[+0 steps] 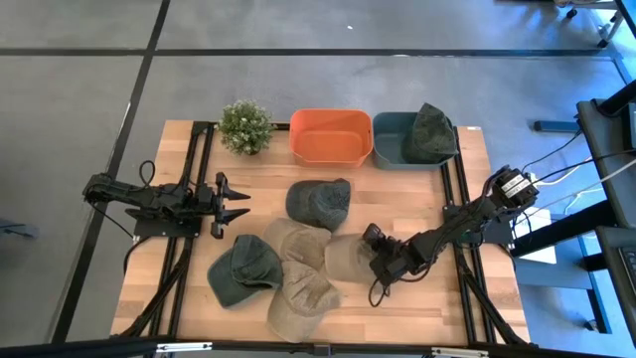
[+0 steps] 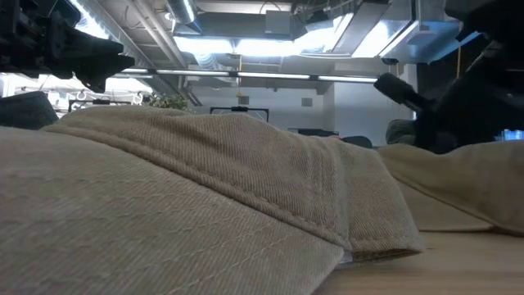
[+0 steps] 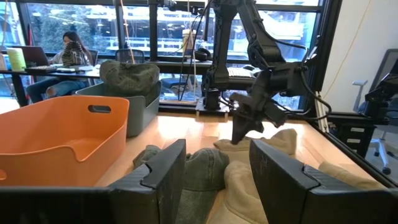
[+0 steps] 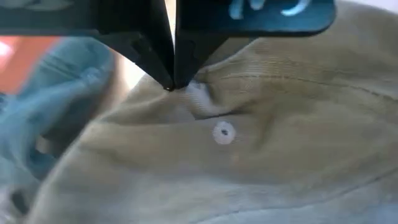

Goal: Pick & Place hat
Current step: Put the right brown cap into the orange bin

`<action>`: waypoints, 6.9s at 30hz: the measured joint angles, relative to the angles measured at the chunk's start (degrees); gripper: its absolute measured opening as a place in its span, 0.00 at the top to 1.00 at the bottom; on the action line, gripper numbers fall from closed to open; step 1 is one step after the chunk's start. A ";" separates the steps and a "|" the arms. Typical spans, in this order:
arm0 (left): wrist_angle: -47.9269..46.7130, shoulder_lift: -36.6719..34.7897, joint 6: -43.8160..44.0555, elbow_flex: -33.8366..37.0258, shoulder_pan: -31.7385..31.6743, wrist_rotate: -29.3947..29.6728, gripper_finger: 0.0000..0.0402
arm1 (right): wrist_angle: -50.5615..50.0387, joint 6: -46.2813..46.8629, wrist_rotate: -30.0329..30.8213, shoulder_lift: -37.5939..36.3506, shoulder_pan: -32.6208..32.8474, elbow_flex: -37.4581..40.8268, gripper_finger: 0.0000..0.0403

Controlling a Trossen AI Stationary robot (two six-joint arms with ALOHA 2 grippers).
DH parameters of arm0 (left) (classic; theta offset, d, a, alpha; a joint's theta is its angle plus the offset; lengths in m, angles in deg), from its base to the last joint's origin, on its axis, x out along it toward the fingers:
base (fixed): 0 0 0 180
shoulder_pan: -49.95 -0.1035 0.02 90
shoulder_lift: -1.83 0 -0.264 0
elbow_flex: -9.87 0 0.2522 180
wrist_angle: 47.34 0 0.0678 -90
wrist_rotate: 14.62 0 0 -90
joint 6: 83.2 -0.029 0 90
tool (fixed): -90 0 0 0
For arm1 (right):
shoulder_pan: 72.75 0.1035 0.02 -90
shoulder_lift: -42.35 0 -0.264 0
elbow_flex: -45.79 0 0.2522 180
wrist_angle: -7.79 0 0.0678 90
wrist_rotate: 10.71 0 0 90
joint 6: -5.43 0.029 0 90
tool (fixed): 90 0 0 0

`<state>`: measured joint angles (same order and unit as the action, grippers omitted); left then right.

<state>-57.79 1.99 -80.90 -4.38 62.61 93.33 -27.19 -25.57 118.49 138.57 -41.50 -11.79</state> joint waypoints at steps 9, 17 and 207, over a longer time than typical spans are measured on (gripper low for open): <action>0.00 0.00 -0.06 0.01 0.01 0.00 0.57 | -1.43 15.66 7.27 -0.22 2.43 -2.88 0.96; -0.01 -0.01 -0.06 0.01 0.00 0.00 0.57 | -4.39 18.92 5.48 -0.33 2.98 -4.81 0.83; -0.02 1.11 2.56 0.00 0.00 -0.02 0.57 | -31.84 46.58 -8.65 -23.52 -39.41 -39.34 0.98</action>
<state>-57.81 3.11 -78.34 -4.37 62.60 93.31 -59.03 21.01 109.84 115.05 -80.90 -51.13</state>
